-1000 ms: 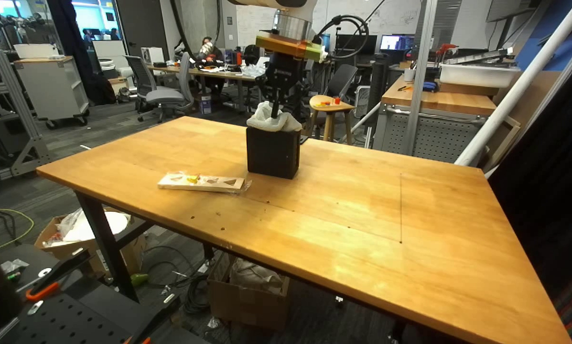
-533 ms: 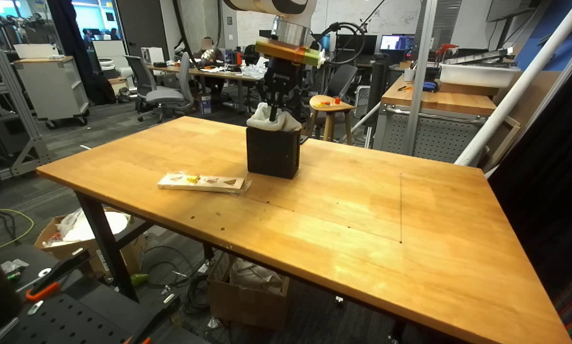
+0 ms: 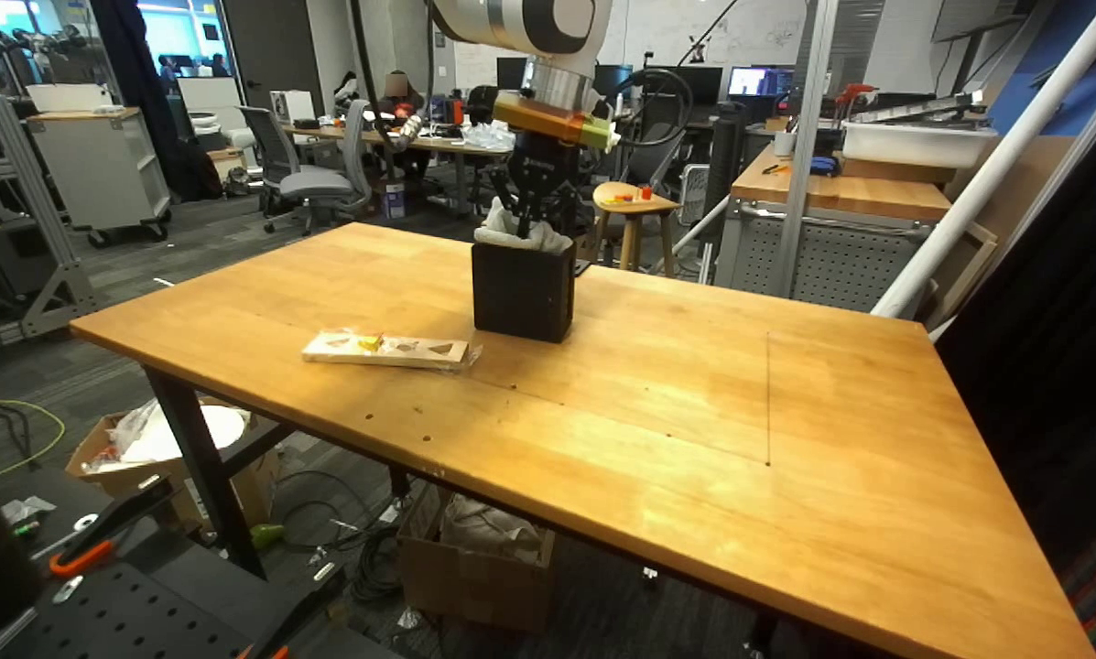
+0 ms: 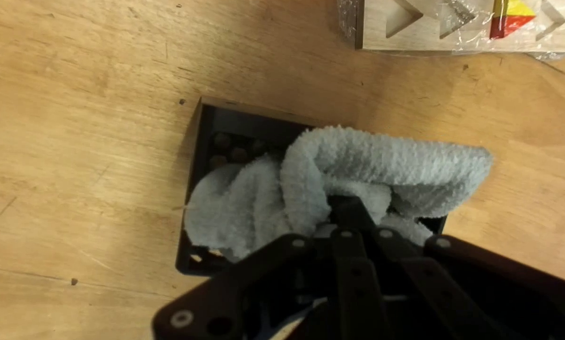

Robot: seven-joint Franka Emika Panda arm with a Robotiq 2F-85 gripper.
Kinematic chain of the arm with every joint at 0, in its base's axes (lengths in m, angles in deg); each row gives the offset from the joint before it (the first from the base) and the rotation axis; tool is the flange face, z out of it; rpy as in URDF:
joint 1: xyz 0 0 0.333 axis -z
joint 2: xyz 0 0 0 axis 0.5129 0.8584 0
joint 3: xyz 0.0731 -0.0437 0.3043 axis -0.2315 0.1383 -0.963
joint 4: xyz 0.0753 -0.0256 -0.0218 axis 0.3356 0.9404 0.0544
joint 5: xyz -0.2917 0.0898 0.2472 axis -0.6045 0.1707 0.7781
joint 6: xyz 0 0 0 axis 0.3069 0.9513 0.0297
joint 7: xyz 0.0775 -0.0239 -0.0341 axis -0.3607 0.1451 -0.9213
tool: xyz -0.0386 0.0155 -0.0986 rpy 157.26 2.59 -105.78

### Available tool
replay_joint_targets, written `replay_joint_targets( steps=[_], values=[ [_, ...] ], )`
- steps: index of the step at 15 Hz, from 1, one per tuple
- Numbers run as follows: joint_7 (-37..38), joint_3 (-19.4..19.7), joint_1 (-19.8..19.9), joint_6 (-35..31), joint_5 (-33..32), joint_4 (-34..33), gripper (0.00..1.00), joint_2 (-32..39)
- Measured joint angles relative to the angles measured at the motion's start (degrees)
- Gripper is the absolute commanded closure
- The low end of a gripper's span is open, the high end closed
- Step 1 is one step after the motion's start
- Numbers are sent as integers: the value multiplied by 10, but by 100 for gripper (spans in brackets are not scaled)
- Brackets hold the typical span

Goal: Put the white towel in the black box

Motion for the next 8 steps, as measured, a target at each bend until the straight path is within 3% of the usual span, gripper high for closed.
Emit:
replay_joint_targets(
  steps=[8],
  values=[
    [0,0,2,0,21,-25,100,45]
  ],
)
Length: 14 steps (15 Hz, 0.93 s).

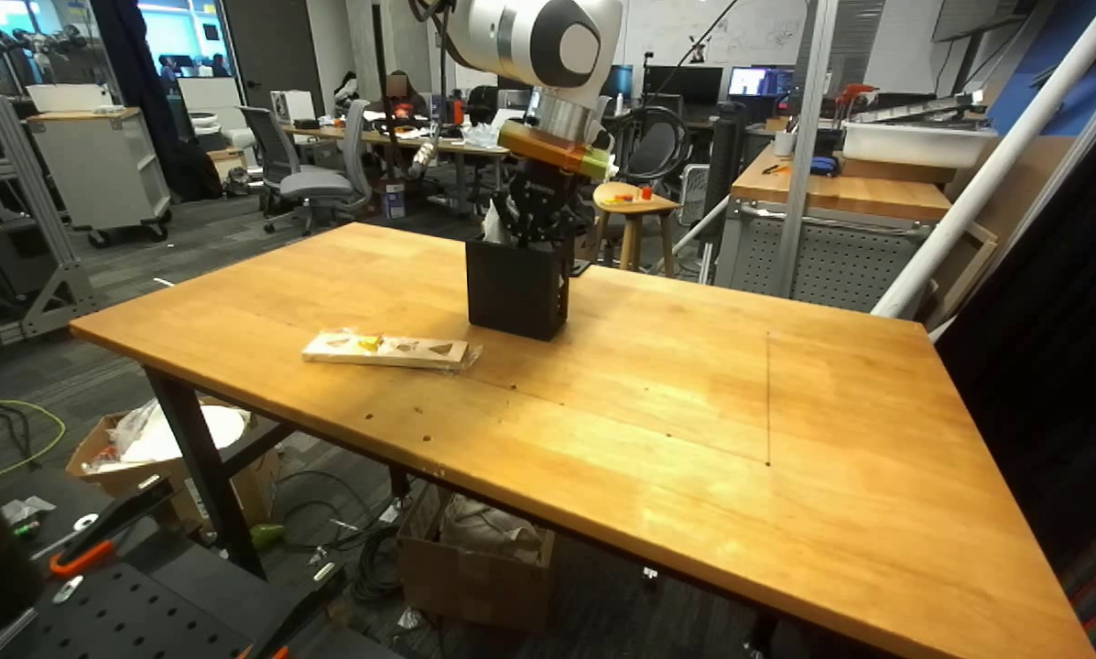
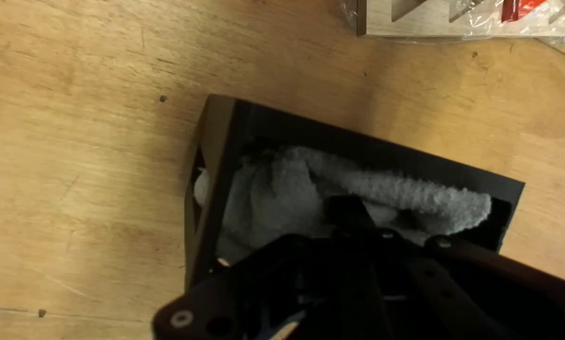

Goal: Put the white towel in the black box

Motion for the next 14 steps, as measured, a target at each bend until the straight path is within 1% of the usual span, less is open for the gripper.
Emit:
replay_joint_targets(
  steps=[4,8,11,14],
  values=[
    [0,-1,3,0,11,-6,100,17],
    [3,-1,5,1,14,-7,100,15],
    [7,-1,7,1,14,-6,100,3],
    [16,0,7,6,12,-5,100,-25]
  ],
)
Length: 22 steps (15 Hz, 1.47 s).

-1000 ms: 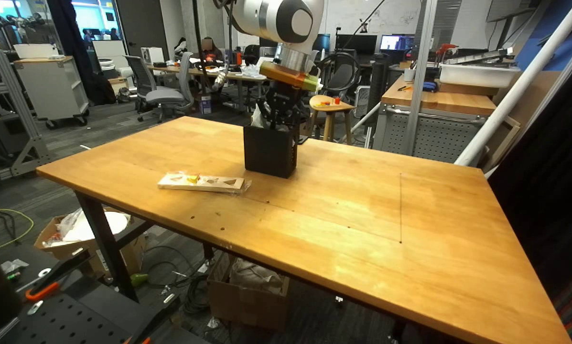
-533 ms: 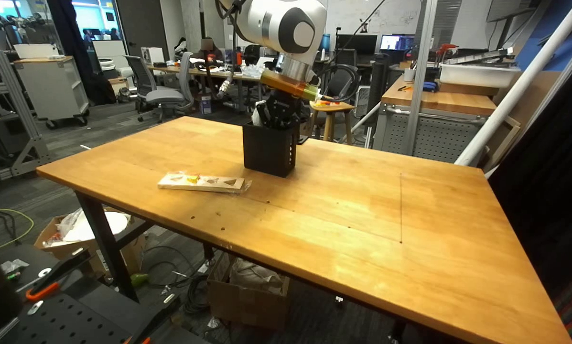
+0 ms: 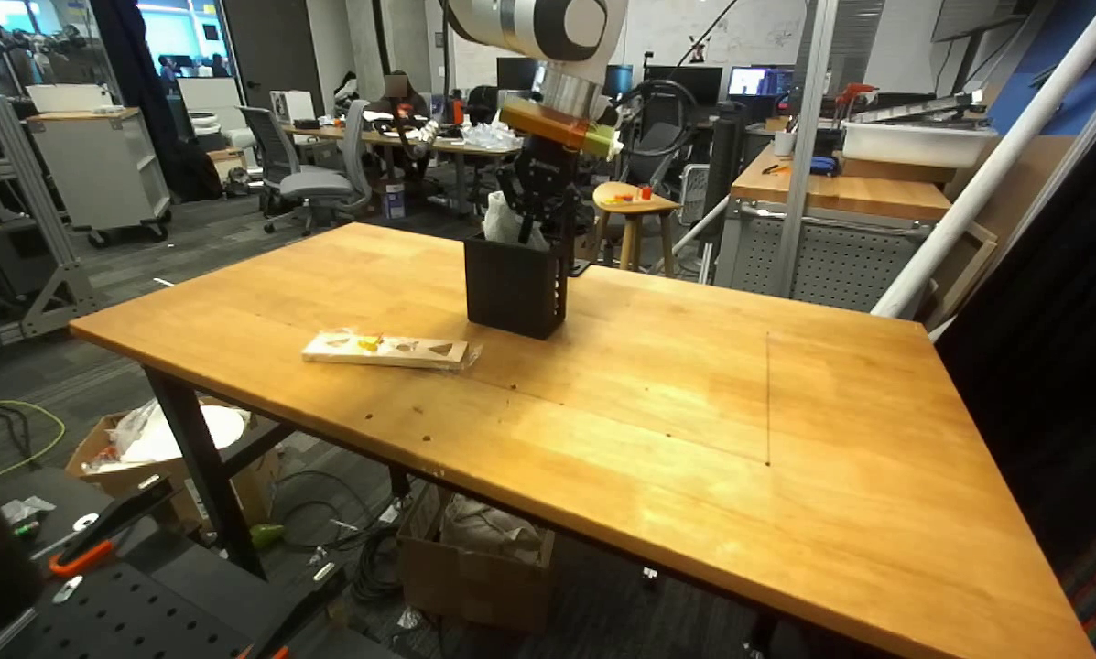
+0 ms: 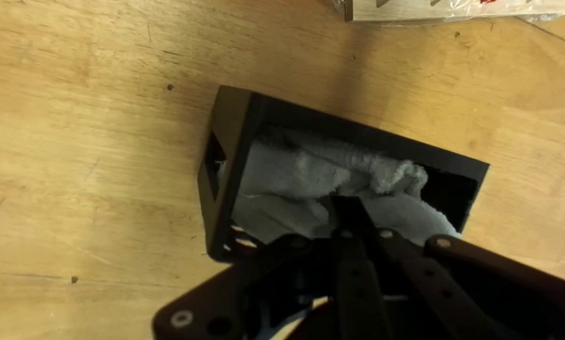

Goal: Put the white towel in the black box

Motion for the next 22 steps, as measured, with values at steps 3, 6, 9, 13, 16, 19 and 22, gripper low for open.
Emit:
replay_joint_targets(
  steps=[3,6,9,13,16,19,22],
  values=[
    [6,0,-2,19,-14,-4,100,-33],
    [8,0,-10,47,-31,-26,100,-48],
    [8,-1,-26,74,-44,-62,100,-41],
    [8,-2,-49,106,-51,-116,100,-13],
    [8,-3,-58,125,-51,-150,100,13],
    [8,-4,-61,135,-51,-177,100,39],
    [8,-5,-64,138,-51,-193,100,59]
  ],
)
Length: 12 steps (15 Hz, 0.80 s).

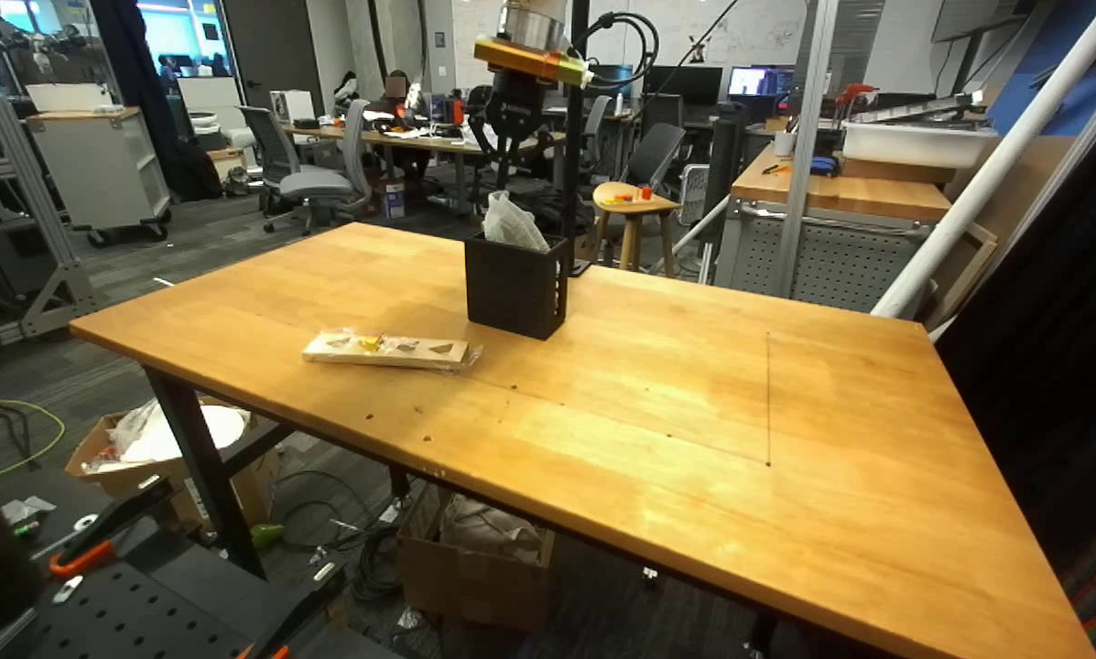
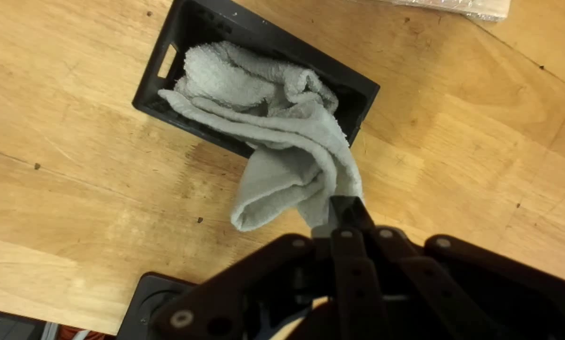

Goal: Put the white towel in the black box

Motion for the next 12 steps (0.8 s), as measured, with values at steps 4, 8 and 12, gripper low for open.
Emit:
replay_joint_targets(
  steps=[4,8,12],
  values=[
    [3,-2,-3,0,0,-2,100,13],
    [9,-3,-4,-2,0,6,100,19],
    [16,-3,-4,-19,0,36,100,18]
  ],
)
